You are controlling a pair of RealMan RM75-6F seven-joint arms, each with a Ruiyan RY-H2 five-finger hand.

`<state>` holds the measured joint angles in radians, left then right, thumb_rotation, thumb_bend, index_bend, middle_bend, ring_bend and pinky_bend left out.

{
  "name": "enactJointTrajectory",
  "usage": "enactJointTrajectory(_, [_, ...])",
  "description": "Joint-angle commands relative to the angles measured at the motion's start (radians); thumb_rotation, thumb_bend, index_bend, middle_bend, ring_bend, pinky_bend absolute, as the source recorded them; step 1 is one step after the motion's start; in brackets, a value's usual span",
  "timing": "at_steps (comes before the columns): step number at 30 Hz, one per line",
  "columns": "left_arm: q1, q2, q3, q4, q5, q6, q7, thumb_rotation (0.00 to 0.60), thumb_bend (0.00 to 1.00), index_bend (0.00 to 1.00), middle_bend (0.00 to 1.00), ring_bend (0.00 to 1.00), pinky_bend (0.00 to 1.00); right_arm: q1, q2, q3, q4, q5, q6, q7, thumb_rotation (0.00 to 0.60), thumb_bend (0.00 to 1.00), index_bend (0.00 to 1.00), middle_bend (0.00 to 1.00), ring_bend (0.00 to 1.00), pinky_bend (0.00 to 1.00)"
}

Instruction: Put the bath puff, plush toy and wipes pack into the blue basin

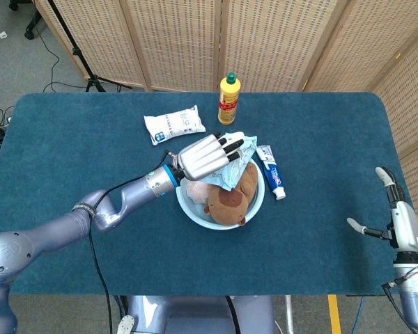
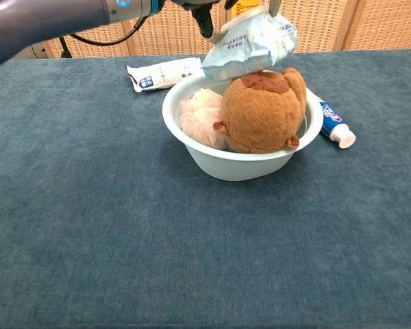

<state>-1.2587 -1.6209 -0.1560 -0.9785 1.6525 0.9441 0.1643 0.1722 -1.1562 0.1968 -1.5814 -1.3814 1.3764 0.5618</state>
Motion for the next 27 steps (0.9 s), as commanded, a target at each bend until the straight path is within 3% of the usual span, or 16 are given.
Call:
enactJointTrajectory(1, [0.0,-0.025,0.009,0.021,0.001,0.009,0.0,0.6,0.58,0.81,0.54,0.54,0.58,0.0,0.0,-0.001,-0.001,-0.002,0.001,0.0,0.6,0.13,0.0,0.0,0.0,0.0])
enactJointTrajectory(11, [0.014,-0.079,0.071,0.04,0.029,0.016,-0.028,0.6,0.57,0.81,0.54,0.54,0.58,-0.003,0.002,-0.001,-0.006,-0.005,0.006,-0.004,0.6,0.13,0.0,0.0,0.0,0.0])
enactJointTrajectory(17, [0.023,-0.08,0.073,0.048,0.022,0.023,-0.029,0.6,0.52,0.79,0.51,0.53,0.58,-0.004,0.002,-0.001,-0.006,-0.006,0.007,-0.005,0.6,0.13,0.0,0.0,0.0,0.0])
enactJointTrajectory(23, [0.04,-0.035,0.051,0.013,-0.006,0.037,-0.017,0.6,0.44,0.61,0.37,0.44,0.58,-0.004,0.0,-0.002,-0.006,-0.01,0.01,-0.008,0.6,0.13,0.0,0.0,0.0,0.0])
enactJointTrajectory(27, [0.049,0.002,0.046,-0.025,-0.021,0.032,-0.01,0.6,0.39,0.44,0.23,0.32,0.54,-0.004,-0.001,-0.003,-0.007,-0.014,0.013,-0.011,0.6,0.13,0.0,0.0,0.0,0.0])
